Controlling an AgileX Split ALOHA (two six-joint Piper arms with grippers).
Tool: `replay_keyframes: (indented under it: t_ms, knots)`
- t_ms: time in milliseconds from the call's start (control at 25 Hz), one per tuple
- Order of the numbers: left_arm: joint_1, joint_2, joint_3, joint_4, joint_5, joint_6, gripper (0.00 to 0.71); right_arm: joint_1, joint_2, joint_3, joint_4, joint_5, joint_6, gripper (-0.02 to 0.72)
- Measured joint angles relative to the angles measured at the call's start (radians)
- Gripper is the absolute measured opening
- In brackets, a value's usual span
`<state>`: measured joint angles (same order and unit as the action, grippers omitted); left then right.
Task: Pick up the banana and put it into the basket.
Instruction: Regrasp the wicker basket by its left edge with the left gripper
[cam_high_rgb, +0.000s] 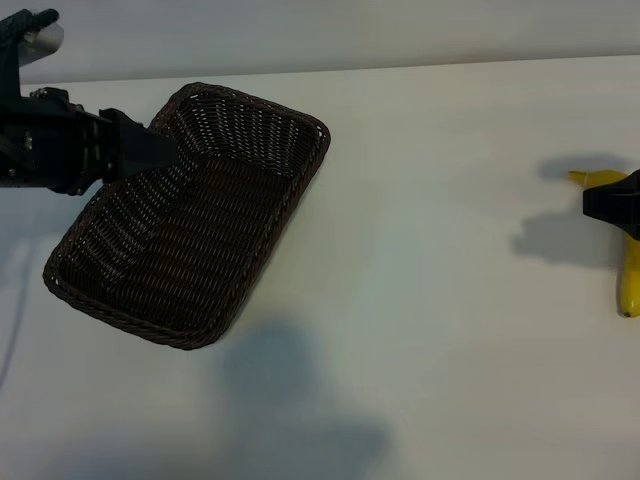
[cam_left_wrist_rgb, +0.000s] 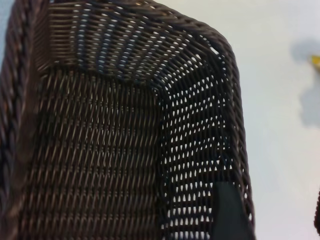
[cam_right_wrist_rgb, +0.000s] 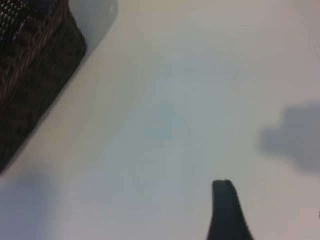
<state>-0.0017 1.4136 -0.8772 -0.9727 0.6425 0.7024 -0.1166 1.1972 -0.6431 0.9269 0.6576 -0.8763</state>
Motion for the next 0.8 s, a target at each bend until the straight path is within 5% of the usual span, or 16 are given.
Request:
replay_keyframes:
  t_ms: [360,800]
  knots:
    - [0.0,-0.007,-0.004,0.579,0.227,-0.946,0.448,0.0,0.0,0.0,0.0,0.0,0.0,0.446]
    - [0.0,-0.01,0.099,0.605,0.217,-1.252,0.448,0.0,0.0,0.0,0.0,-0.001,0.0,0.446]
